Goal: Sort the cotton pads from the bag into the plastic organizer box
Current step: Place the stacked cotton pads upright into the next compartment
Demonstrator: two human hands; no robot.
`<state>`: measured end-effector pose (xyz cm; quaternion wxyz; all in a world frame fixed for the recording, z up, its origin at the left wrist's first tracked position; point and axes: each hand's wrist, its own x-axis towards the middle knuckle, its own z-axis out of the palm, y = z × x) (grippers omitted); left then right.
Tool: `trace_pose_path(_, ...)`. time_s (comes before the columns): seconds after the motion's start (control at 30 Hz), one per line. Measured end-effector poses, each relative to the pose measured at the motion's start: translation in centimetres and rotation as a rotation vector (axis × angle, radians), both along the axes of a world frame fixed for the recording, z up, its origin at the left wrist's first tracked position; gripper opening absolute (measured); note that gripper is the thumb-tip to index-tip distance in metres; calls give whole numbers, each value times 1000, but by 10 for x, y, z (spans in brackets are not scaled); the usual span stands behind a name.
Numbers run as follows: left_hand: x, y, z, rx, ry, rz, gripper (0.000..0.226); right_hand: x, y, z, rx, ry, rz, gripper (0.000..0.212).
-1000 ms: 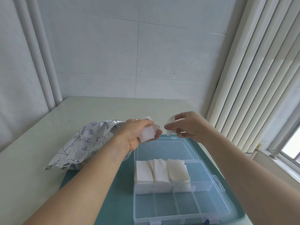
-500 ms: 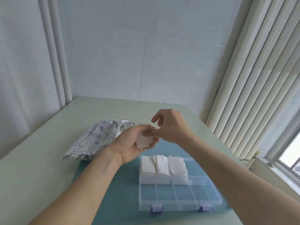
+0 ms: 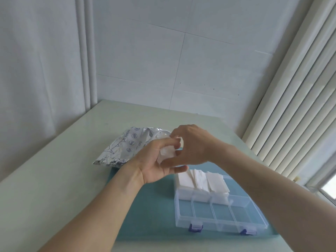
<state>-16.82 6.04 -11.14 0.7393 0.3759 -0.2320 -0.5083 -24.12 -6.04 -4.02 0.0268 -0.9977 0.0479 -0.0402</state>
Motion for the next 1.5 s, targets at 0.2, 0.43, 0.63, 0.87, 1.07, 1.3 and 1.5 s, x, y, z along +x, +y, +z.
trace_pose_path(0.2,9,1,-5,-87,-49,-8,41,2,2,-6,186,-72,107,73)
trace_pose_path(0.43,5,1,-2,-98,-9,40,19,3,7,-14,81,-58,94,74)
trace_pose_path(0.63,10,1,-5,-96,-19,-6,23,4,0,-10,76,-84,69,68)
trace_pose_path(0.87,7,2,-5,-109,-84,-7,15,5,4,-15,143,-138,116,77)
trace_pose_path(1.07,10,-1,-7,-127,-98,15,51,0,-1,-9,276,-114,89,67)
trace_pose_path(1.3,5,1,-5,-81,14,63,24,-4,6,-12,345,-91,91,61)
trace_pose_path(1.5,5,-2,-6,-163,57,108,34,-3,9,-7,342,-84,106,60)
